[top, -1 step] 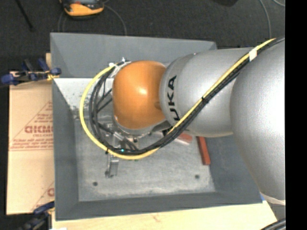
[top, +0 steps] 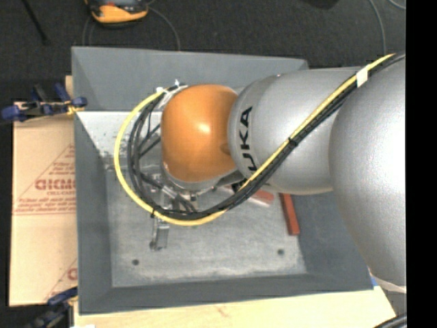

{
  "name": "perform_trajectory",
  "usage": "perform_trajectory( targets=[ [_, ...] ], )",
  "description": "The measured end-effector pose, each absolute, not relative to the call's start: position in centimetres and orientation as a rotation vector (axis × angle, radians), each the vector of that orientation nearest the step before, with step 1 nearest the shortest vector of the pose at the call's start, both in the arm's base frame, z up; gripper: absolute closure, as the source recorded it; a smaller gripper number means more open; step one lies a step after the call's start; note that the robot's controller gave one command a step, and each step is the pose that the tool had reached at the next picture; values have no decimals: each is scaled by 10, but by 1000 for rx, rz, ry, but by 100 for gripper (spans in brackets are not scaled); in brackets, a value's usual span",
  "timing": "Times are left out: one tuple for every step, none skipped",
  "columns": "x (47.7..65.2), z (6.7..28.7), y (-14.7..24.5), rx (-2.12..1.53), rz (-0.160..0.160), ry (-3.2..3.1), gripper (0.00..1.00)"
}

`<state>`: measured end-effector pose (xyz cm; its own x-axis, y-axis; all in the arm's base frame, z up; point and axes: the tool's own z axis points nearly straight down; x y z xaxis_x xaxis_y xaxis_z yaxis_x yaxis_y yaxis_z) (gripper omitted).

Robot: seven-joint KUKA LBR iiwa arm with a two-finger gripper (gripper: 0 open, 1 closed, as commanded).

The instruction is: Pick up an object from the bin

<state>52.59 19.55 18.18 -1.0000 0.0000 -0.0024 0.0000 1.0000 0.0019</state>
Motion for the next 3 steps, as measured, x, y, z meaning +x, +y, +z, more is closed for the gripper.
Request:
perform_trajectory(
  targets=[
    [579, 128, 167, -159, 2, 3127, 0],
    [587, 137, 124, 81, 2, 3139, 0],
    [603, 135, 102, -391, -1, 3111, 0]
  ],
)
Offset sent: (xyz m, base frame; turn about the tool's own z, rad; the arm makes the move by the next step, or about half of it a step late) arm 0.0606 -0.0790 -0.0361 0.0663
